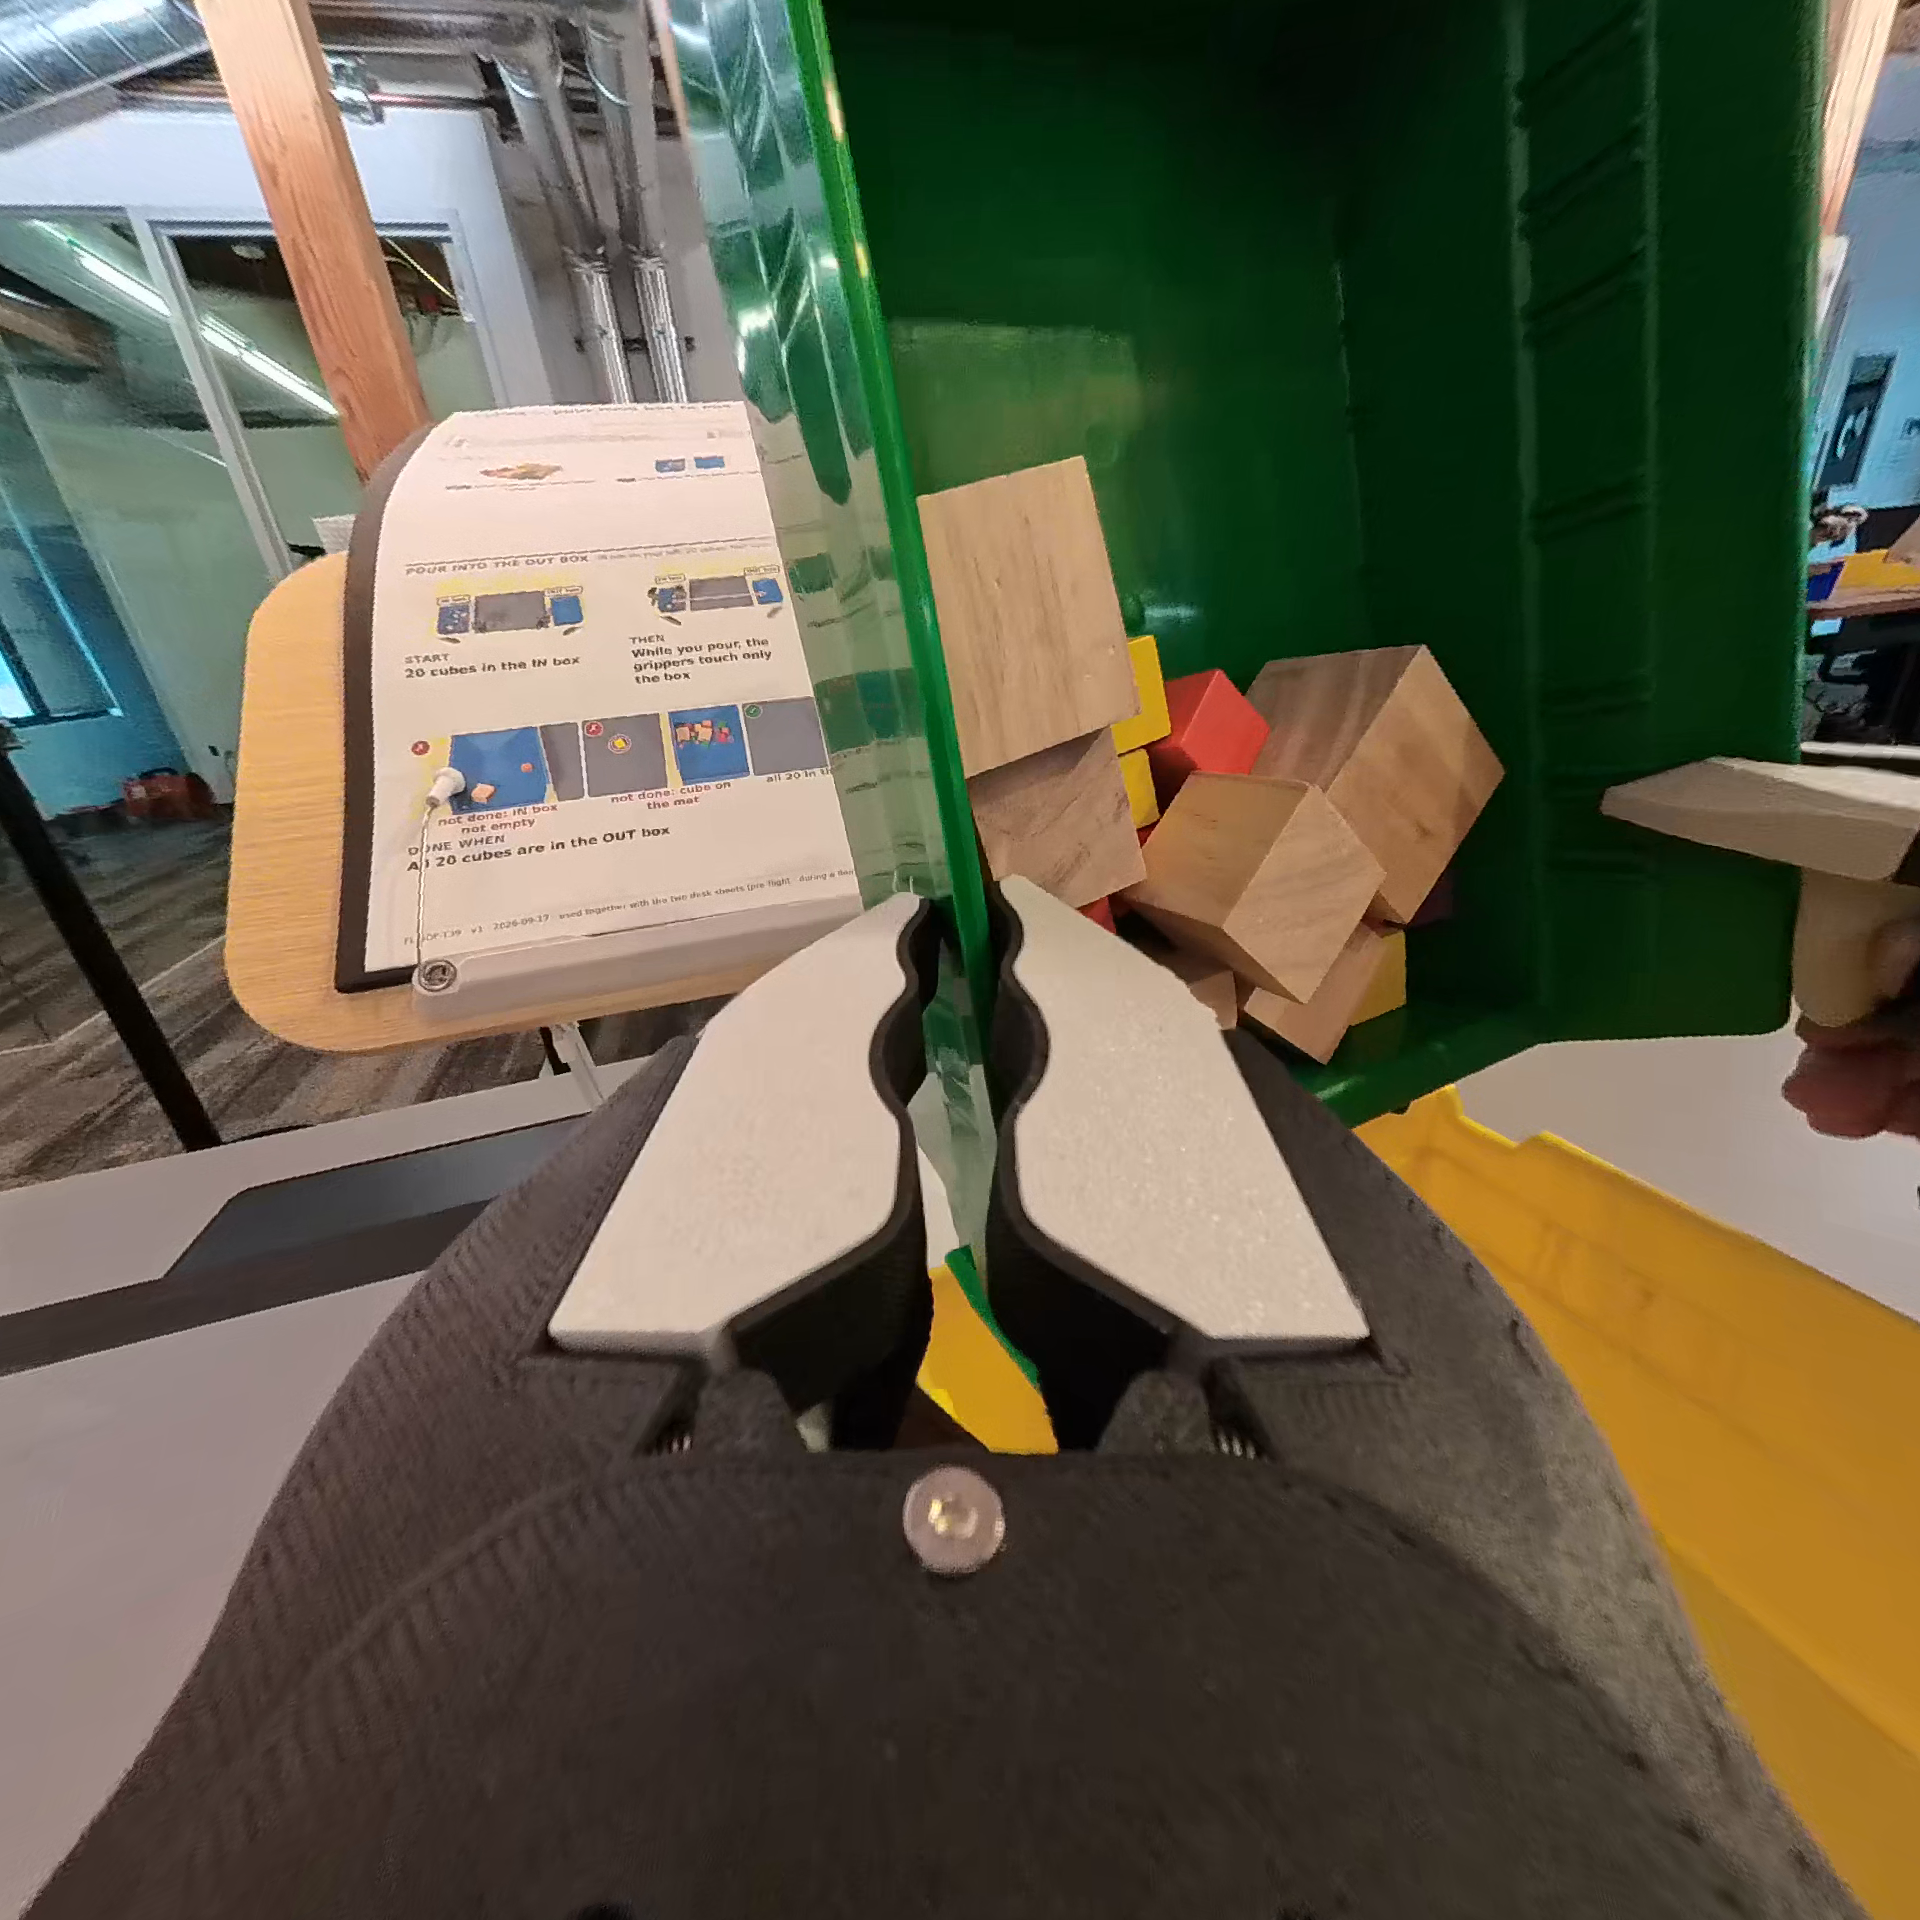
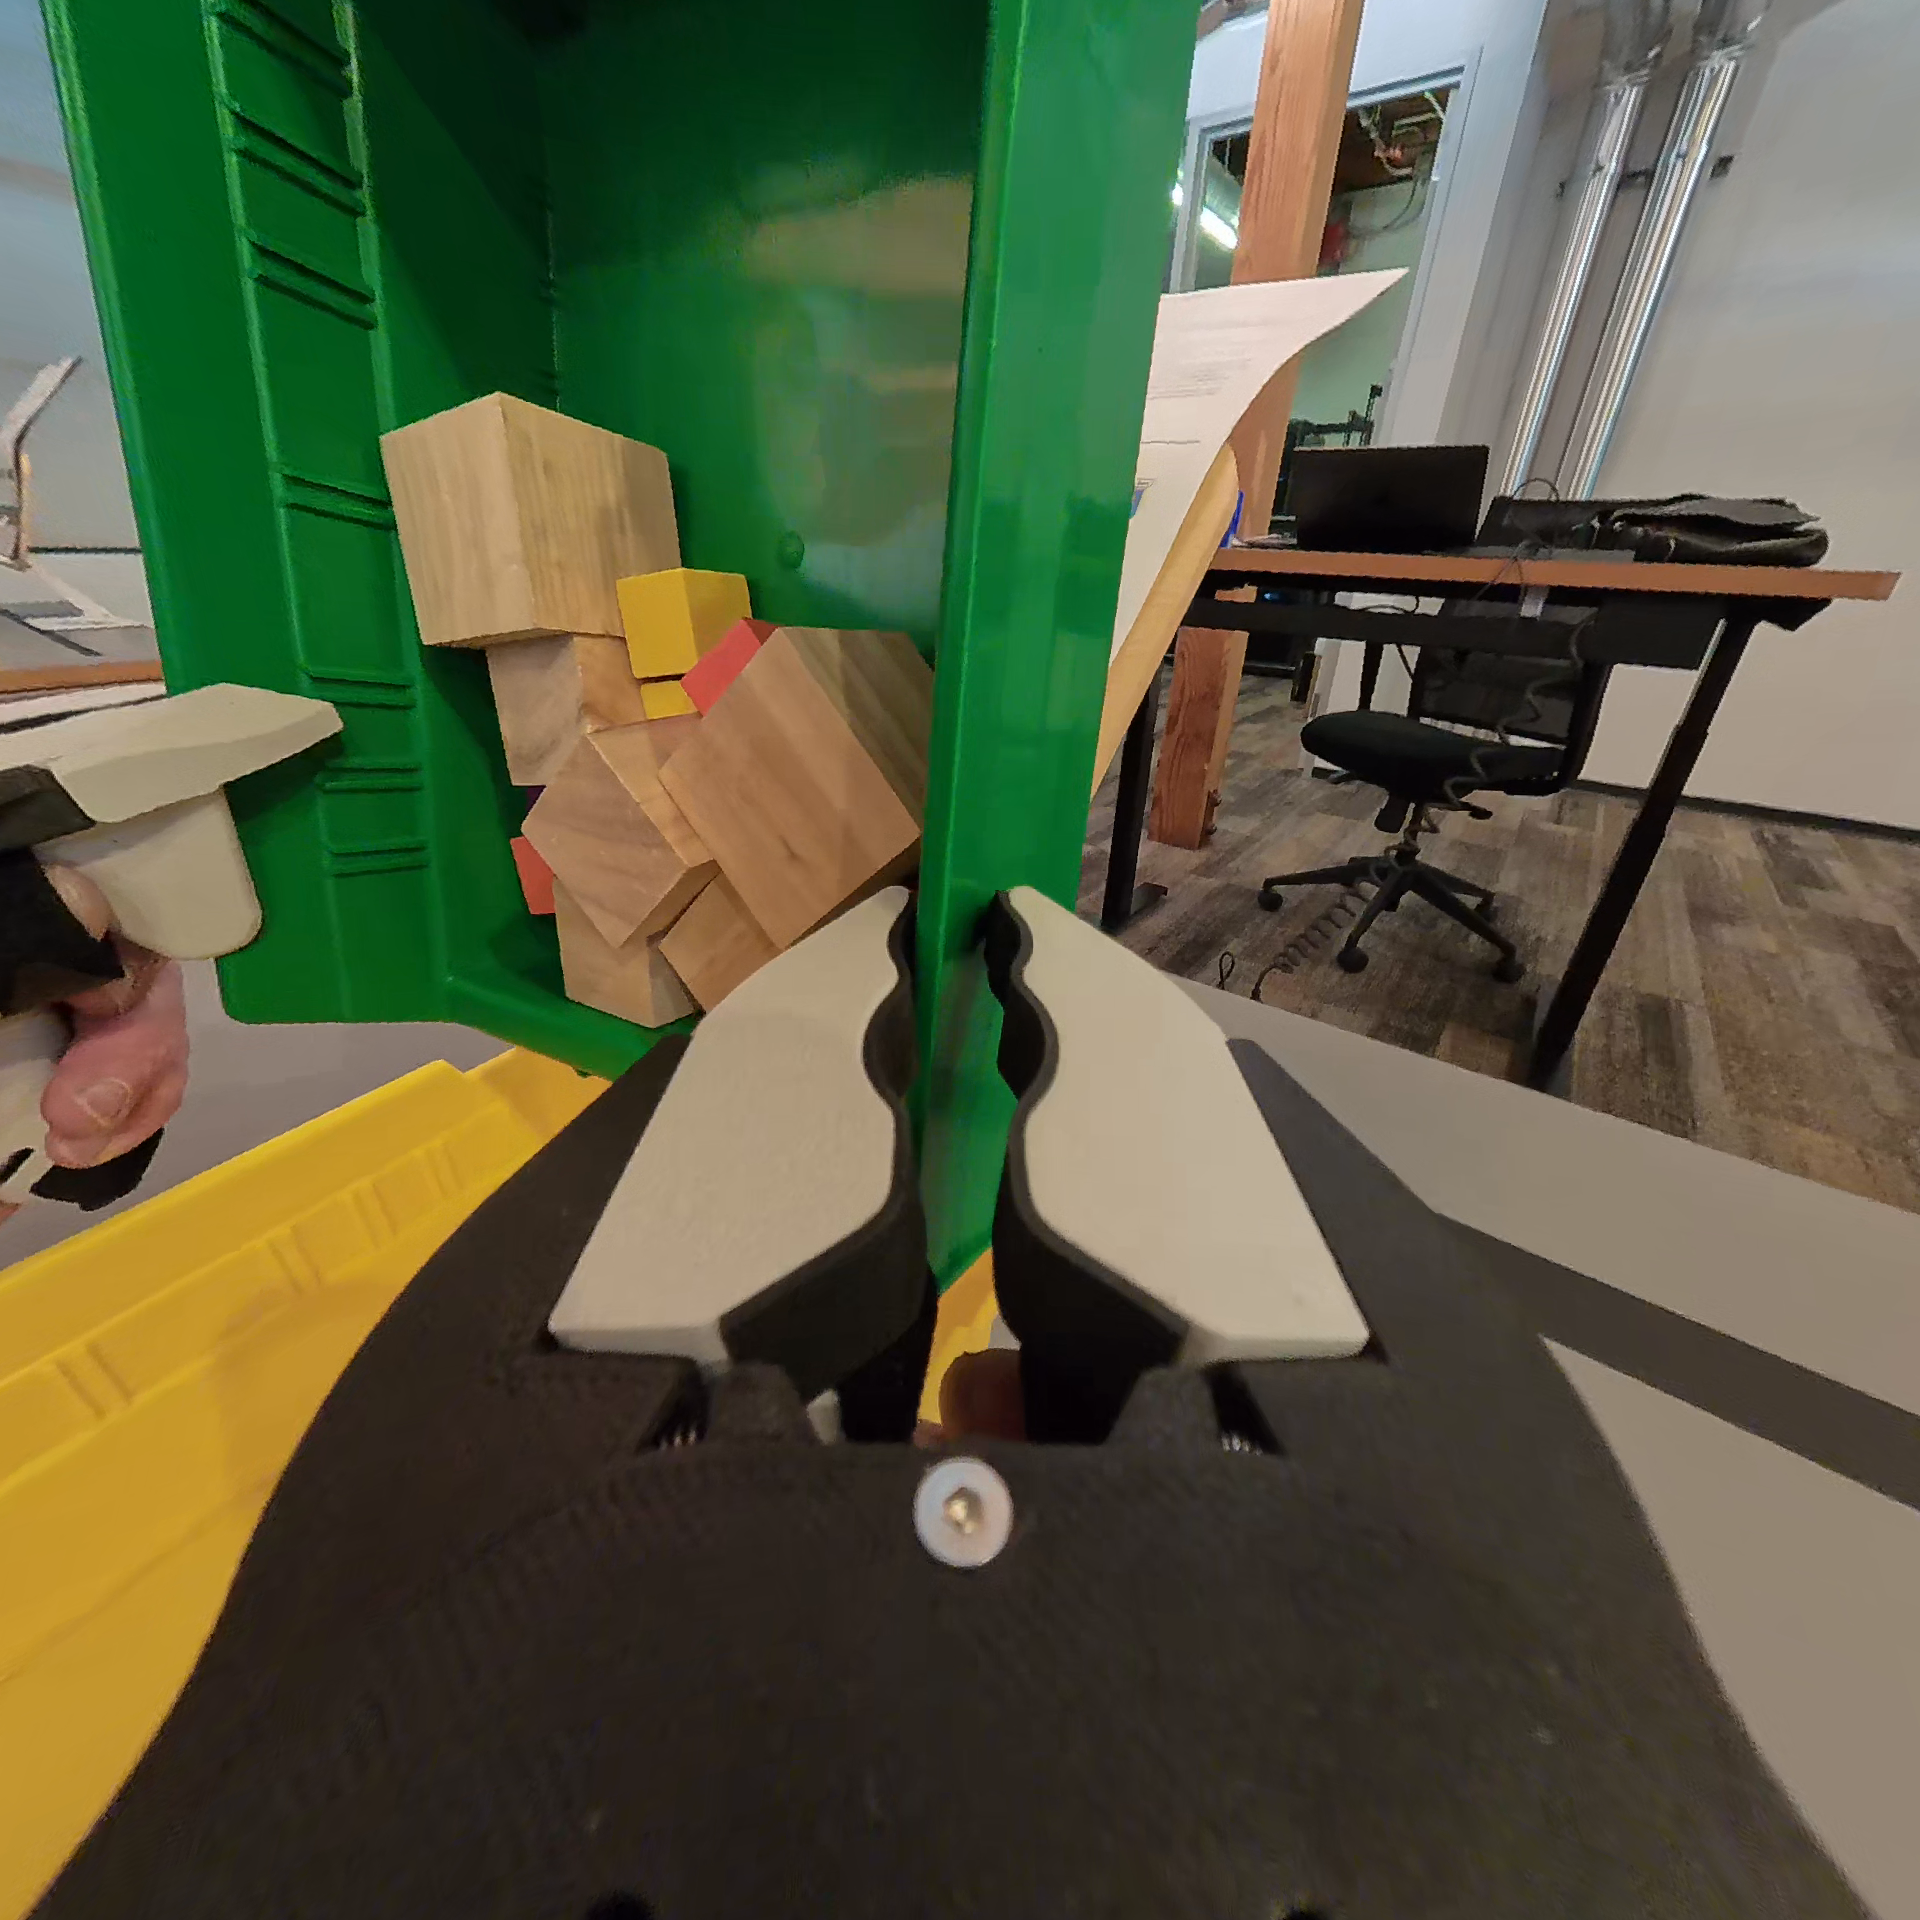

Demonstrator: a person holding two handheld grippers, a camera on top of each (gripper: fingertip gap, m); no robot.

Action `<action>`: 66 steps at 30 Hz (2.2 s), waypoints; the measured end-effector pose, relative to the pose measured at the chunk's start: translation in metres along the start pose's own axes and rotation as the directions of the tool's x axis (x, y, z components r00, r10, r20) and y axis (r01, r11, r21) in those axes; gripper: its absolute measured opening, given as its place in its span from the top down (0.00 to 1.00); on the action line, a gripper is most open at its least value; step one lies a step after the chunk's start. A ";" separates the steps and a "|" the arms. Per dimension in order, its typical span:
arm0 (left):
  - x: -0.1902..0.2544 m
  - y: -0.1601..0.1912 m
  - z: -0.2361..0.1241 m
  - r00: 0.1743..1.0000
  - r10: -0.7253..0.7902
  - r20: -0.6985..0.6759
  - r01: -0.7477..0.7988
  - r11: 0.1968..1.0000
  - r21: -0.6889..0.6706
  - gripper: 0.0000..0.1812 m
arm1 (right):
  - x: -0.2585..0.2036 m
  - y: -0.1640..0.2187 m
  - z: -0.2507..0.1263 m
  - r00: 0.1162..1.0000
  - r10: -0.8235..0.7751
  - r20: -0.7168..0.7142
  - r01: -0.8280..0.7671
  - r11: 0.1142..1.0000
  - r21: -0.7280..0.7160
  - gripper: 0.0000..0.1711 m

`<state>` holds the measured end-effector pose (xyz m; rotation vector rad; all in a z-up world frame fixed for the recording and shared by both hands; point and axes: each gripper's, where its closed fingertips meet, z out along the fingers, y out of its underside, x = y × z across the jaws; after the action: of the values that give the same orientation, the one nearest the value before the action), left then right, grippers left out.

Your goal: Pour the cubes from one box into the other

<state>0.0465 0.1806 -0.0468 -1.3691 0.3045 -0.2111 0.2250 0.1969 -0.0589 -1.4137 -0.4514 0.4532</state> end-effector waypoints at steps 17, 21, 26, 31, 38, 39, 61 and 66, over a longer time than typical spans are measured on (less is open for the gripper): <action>-0.001 -0.006 0.003 1.000 0.007 0.012 -0.008 0.999 0.050 0.96 | 0.000 -0.004 -0.001 1.000 -0.001 -0.002 0.001 0.999 0.042 0.97; 0.000 -0.020 0.000 1.000 -0.003 0.020 0.001 0.996 0.092 0.96 | -0.002 -0.016 -0.004 1.000 -0.016 -0.012 0.017 0.997 0.078 0.97; 0.003 -0.036 -0.002 1.000 0.021 0.014 -0.023 0.989 0.143 0.96 | 0.000 -0.031 -0.004 1.000 -0.019 -0.008 0.020 0.992 0.125 0.98; 0.001 -0.023 -0.002 1.000 0.009 0.026 -0.012 0.992 0.122 0.96 | 0.000 -0.028 -0.002 1.000 -0.025 0.002 0.024 0.993 0.113 0.98; 0.000 -0.009 -0.001 1.000 0.008 0.028 -0.011 0.995 0.103 0.96 | -0.001 -0.016 -0.003 1.000 -0.005 0.001 0.005 0.993 0.116 0.97; 0.000 -0.008 0.000 1.000 0.000 0.023 -0.002 0.996 0.092 0.96 | 0.000 -0.013 -0.003 1.000 0.002 -0.001 -0.002 0.994 0.111 0.97; -0.001 -0.019 -0.006 0.998 0.045 0.037 -0.050 0.989 0.139 0.97 | -0.011 -0.026 -0.013 1.000 -0.005 0.030 -0.001 0.979 0.201 0.97; 0.000 -0.023 -0.006 0.998 0.045 0.045 -0.052 0.985 0.165 0.96 | -0.008 -0.029 -0.010 0.999 -0.021 0.037 0.013 0.975 0.222 0.97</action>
<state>0.0450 0.1703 -0.0252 -1.1979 0.2795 -0.1638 0.2242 0.1812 -0.0315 -1.1862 -0.4301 0.5023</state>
